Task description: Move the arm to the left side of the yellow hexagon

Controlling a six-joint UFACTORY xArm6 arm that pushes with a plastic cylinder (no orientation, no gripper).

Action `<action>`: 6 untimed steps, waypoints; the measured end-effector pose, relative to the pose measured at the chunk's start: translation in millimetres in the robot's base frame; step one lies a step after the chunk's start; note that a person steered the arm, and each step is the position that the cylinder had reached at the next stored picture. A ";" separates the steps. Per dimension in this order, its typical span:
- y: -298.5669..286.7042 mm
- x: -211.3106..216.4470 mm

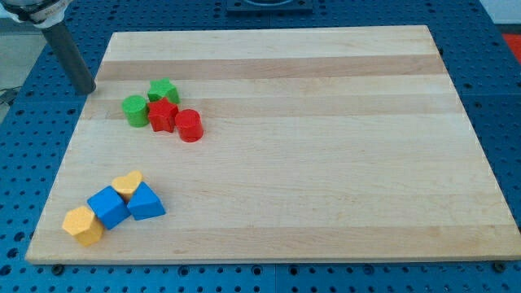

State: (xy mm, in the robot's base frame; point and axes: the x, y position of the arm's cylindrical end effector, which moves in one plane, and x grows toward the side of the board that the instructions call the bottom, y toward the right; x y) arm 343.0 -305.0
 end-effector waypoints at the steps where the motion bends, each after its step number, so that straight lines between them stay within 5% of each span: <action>1: 0.5 42.6; 6: 0.2 145.0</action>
